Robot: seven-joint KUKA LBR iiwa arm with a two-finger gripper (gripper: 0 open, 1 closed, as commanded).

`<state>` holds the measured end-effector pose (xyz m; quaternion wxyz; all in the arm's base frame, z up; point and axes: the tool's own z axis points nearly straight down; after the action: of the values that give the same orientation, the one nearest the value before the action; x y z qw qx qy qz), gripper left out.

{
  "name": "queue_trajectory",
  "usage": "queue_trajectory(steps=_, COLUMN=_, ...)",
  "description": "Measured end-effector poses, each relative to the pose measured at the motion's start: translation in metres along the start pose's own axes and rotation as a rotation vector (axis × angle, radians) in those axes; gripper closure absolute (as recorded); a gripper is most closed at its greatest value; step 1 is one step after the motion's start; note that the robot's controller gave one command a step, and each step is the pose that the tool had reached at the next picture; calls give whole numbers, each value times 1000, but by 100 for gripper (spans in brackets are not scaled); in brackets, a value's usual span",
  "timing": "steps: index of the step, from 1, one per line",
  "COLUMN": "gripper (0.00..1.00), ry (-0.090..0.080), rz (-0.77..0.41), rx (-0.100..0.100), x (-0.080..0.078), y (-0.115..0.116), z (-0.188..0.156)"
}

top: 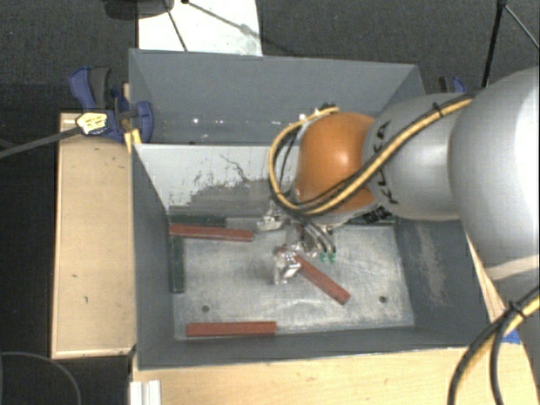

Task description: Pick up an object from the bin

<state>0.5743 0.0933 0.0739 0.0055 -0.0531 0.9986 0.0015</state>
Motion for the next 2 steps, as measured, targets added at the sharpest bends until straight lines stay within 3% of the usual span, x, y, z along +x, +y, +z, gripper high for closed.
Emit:
queue_trajectory(steps=1, gripper=0, ry=0, rz=2, rx=0, x=0, y=0, z=0)
queue_trajectory(steps=2, gripper=100, ry=-12, rz=-41, rx=2, x=26, y=-62, z=-4)
